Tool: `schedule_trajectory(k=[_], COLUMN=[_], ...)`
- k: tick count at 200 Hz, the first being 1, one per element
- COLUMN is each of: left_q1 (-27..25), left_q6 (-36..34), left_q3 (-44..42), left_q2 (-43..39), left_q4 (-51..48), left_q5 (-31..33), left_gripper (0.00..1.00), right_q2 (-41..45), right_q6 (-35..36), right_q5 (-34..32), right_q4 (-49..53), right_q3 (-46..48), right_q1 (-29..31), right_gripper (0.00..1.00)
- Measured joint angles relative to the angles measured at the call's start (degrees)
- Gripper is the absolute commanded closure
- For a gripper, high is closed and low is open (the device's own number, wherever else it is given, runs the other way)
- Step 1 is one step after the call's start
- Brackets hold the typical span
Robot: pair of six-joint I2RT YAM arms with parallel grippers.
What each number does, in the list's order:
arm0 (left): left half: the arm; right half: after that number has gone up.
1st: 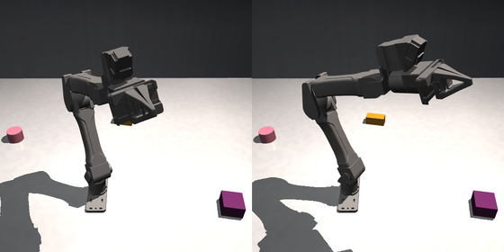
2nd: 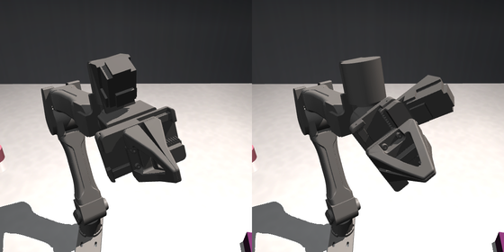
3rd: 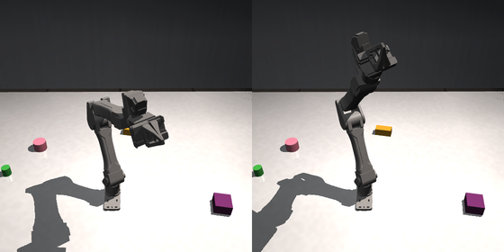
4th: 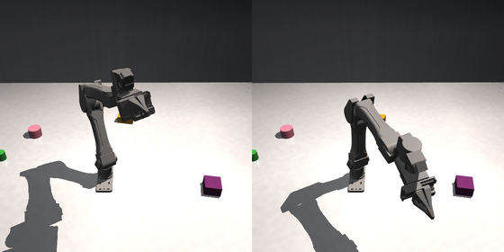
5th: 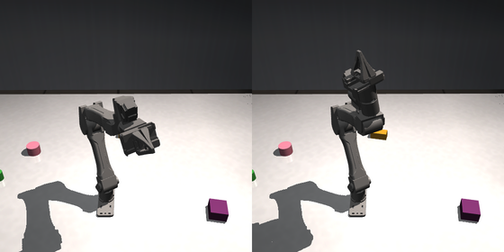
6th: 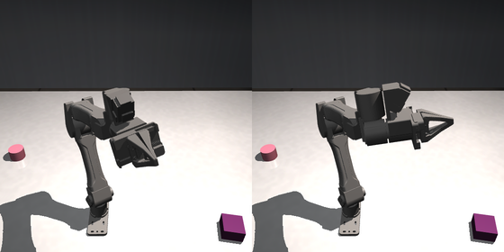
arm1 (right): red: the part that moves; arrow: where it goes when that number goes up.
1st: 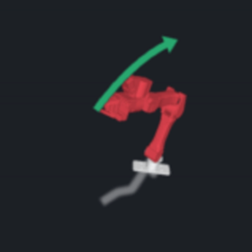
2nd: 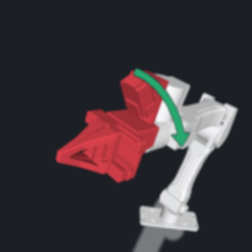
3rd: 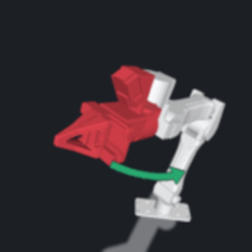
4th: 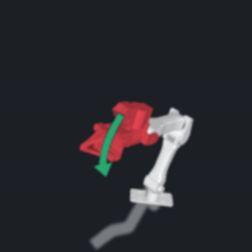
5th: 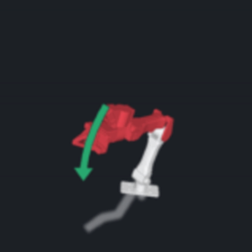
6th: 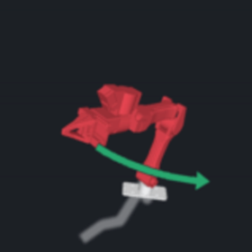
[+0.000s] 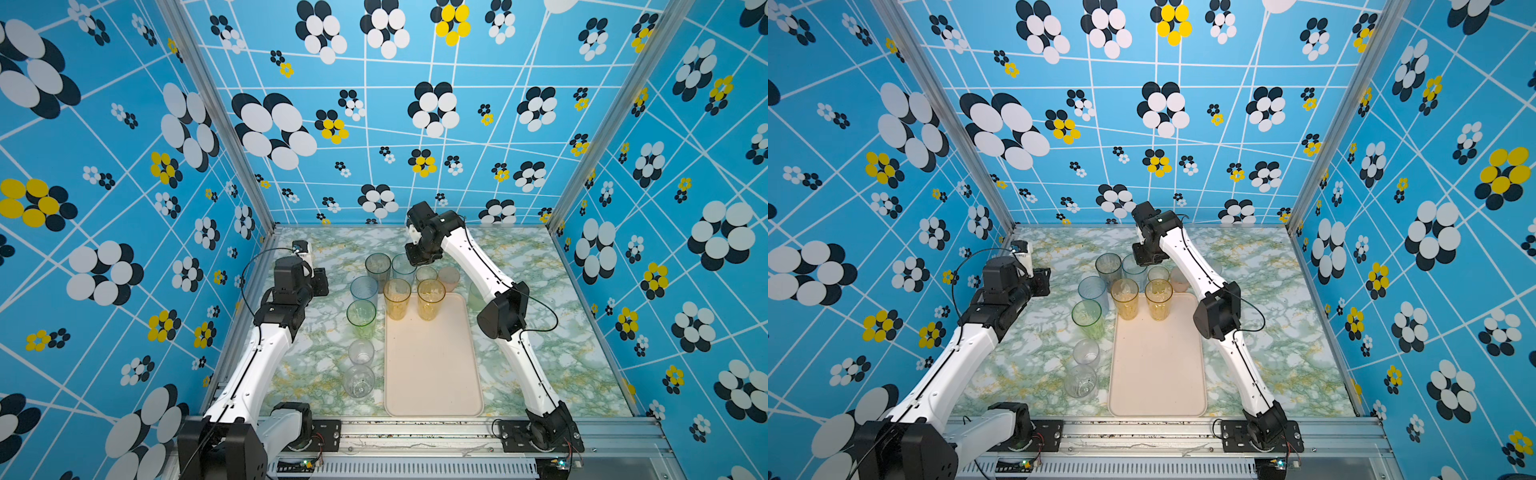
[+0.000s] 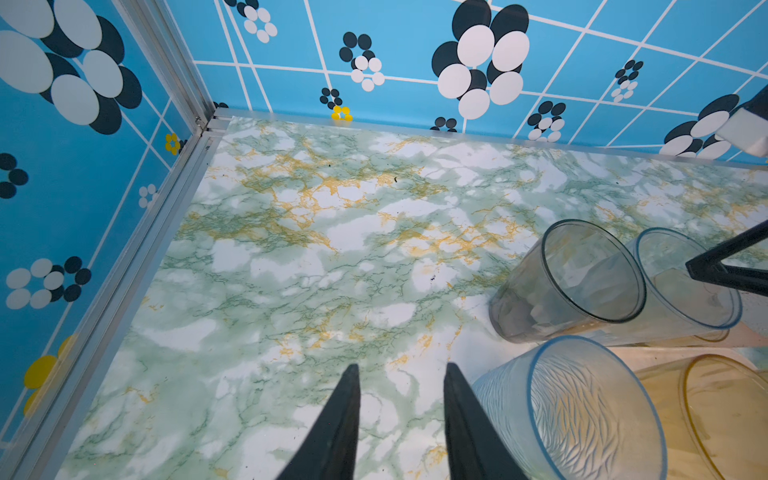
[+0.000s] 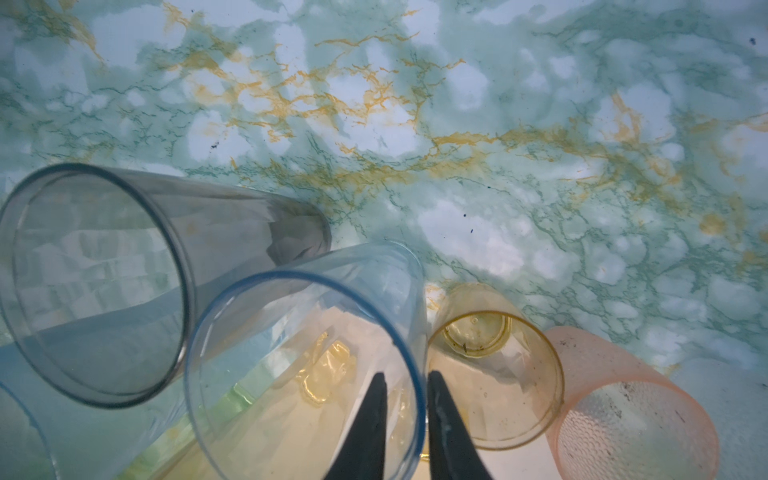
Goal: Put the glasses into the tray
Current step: 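Lower the right gripper onto the blue-rimmed glass rim and close it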
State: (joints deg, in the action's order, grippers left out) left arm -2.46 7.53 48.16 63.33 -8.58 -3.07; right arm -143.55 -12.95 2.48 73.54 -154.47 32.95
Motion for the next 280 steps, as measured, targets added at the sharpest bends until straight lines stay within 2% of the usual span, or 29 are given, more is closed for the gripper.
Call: schedule_trajectory(k=[136, 240, 280], left_q1=[0.22, 0.26, 0.26], left_q6=[0.0, -0.02, -0.02], left_q3=[0.0, 0.0, 0.0], left_q2=[0.0, 0.94, 1.75], left_q4=[-0.02, -0.22, -0.24], left_q5=[-0.57, -1.05, -1.07], left_gripper=[0.65, 0.65, 0.66], right_q2=[-0.13, -0.02, 2.75], right_q6=[-0.17, -1.22, -1.22], right_q5=[-2.01, -4.57, -5.84], right_q4=[0.17, -0.07, -0.98], right_q3=[-0.94, -0.9, 2.14], right_q1=[0.74, 0.81, 0.81], right_gripper=[0.96, 0.98, 0.98])
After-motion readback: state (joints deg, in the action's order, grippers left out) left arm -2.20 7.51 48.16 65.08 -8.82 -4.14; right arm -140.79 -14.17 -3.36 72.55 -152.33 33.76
